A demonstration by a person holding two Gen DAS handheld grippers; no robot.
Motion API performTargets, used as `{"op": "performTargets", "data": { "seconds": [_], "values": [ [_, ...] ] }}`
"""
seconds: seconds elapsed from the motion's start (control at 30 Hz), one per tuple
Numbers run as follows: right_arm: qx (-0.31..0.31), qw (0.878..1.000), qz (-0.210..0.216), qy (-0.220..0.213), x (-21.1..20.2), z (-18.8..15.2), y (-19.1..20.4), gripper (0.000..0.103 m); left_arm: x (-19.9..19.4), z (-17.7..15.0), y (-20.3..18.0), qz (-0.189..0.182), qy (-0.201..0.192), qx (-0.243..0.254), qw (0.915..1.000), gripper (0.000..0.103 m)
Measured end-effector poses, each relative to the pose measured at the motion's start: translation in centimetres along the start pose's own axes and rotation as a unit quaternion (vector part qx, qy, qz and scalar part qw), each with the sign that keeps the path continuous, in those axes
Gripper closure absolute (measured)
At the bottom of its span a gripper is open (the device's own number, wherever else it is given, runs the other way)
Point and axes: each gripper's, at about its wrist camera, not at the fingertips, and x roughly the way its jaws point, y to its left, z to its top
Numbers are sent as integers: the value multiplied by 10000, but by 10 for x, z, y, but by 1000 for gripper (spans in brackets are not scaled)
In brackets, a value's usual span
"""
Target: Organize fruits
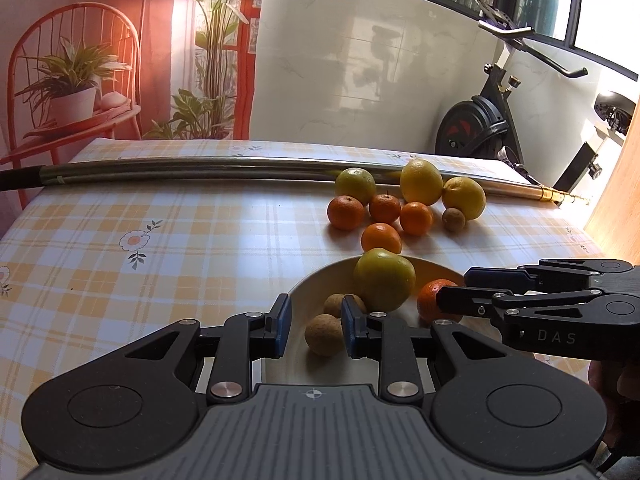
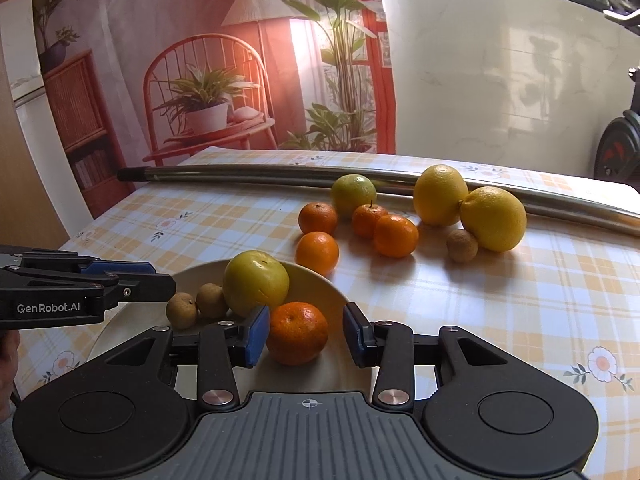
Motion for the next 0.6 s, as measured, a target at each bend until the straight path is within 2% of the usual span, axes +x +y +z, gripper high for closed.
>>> {"op": "performTargets", "data": {
  "seconds": [0.37,0.6],
  "values": [
    [278,9986,-263,-365,-21,5,-17,65,-4,3,0,1,-102,-98,9999,75],
    [365,9970,-433,-523,-28,16,-29,65,-8,21,5,32,-142,-15,9999,75]
  ]
}}
